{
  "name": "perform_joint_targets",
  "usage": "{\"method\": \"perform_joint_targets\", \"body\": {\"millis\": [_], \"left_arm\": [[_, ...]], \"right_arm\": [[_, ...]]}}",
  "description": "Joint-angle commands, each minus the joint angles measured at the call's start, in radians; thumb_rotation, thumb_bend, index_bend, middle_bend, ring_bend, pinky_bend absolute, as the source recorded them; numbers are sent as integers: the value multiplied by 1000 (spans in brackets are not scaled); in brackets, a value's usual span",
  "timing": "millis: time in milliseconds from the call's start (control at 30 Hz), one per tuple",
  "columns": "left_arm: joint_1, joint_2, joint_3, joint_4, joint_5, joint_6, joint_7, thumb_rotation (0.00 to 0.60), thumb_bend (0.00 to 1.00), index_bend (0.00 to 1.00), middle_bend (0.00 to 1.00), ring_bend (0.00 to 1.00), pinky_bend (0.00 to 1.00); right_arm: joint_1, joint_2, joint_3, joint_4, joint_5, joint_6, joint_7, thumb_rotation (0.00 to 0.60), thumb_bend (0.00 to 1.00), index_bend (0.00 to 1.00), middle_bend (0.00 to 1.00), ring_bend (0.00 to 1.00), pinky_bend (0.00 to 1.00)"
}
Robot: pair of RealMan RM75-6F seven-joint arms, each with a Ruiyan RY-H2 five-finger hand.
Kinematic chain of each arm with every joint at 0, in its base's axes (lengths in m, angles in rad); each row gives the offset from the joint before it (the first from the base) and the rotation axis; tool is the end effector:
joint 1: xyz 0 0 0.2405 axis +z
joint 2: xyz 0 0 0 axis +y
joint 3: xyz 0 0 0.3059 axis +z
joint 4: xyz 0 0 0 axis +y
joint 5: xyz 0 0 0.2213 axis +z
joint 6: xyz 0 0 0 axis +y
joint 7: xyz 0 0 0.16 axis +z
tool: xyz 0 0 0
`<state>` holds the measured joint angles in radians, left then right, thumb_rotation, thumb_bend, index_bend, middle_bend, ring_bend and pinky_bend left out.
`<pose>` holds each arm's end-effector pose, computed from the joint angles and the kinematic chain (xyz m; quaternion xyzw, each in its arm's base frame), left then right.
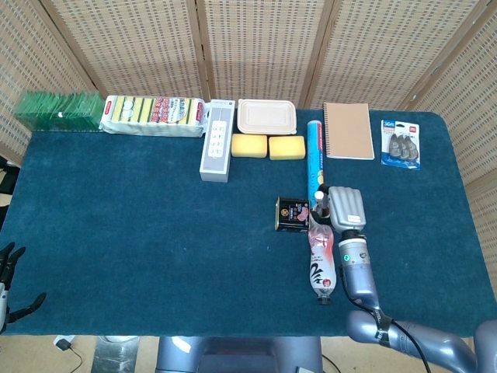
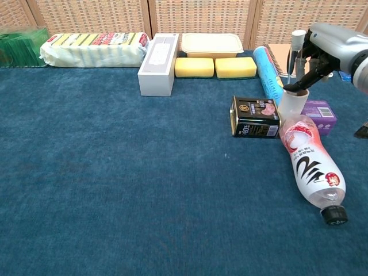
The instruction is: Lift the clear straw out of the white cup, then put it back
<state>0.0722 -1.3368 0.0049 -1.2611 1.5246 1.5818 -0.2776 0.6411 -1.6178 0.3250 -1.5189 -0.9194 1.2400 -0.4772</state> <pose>-0.4280 0.1283 0.1266 -0.5303 -0.4522 -0.4042 0.5923 -0.2021 -0.3999 0.0057 0.5869 -0.4346 0.4131 0.5440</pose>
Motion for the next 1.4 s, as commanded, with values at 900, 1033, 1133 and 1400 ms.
{"method": "perform_joint_targets", "body": {"millis": [900,1033,1133,1400], "left_arm": [[-1,-1,-1,5,-2,-6,-5,600,195,68,2,0,149],[-2,-1,-1,4,-3,-6,-6,600,195,67,1,0,149],[-2,-1,-1,3,-3,-6,-6,600,196,67,2,0,149],[-2,0,-2,3,-3,-6,-8,600,195,67,2,0,149]], "right_arm": [[1,-8,8,-8,-23,20,14,600,303,631,757,831,813],[2,-10,11,-7,-27,24,17,600,309,639,773,850,834],[3,-11,13,-9,-27,25,18,600,312,645,782,860,845],[5,-14,19,-14,-35,36,19,600,318,671,808,888,870]]}}
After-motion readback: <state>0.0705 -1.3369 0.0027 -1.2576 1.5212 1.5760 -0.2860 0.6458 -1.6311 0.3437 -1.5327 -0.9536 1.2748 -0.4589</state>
